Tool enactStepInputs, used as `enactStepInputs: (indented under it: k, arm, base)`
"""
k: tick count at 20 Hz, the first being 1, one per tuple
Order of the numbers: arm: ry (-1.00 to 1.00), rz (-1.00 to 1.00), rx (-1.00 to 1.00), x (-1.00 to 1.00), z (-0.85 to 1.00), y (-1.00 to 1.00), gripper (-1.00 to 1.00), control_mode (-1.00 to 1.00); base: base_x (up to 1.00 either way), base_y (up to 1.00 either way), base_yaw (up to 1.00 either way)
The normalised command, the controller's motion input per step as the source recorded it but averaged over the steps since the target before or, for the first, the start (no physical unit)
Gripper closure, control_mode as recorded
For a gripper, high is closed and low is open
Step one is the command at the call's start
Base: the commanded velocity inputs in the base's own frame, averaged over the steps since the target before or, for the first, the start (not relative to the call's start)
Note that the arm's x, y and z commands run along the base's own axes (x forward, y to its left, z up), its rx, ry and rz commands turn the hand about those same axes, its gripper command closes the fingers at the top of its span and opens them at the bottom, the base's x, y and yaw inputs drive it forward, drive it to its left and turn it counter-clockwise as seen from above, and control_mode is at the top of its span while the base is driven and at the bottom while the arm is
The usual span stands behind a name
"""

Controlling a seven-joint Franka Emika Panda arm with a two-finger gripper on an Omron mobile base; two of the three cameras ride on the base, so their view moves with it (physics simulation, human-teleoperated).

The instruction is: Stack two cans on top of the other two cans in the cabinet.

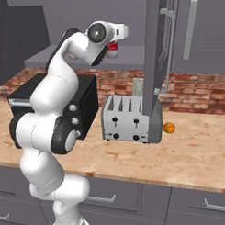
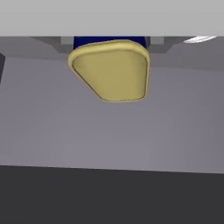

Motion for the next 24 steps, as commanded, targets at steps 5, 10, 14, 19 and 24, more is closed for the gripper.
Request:
enactStepInputs:
  k: [5,10,14,19,24]
  arm:
    - [0.0,0.0,0.0,0.16,0.0,0.0,1.0,-1.0]
    - [0.0,0.0,0.0,0.09,0.0,0.0,1.0,-1.0]
    - [0.0,0.0,0.0,0.0,0.01,0.0,1.0,-1.0]
    - [0.0,0.0,0.0,-0.01,0.0,0.0,1.0,-1.0]
    - [0.0,0.0,0.0,-0.05,0.0,0.0,1.0,-1.0]
  base:
    - [0.0,0.0,0.0]
    - [0.0,0.0,0.0]
    - [0.0,0.0,0.0]
    - [0.0,0.0,0.0]
    - [0.0,0.0,0.0]
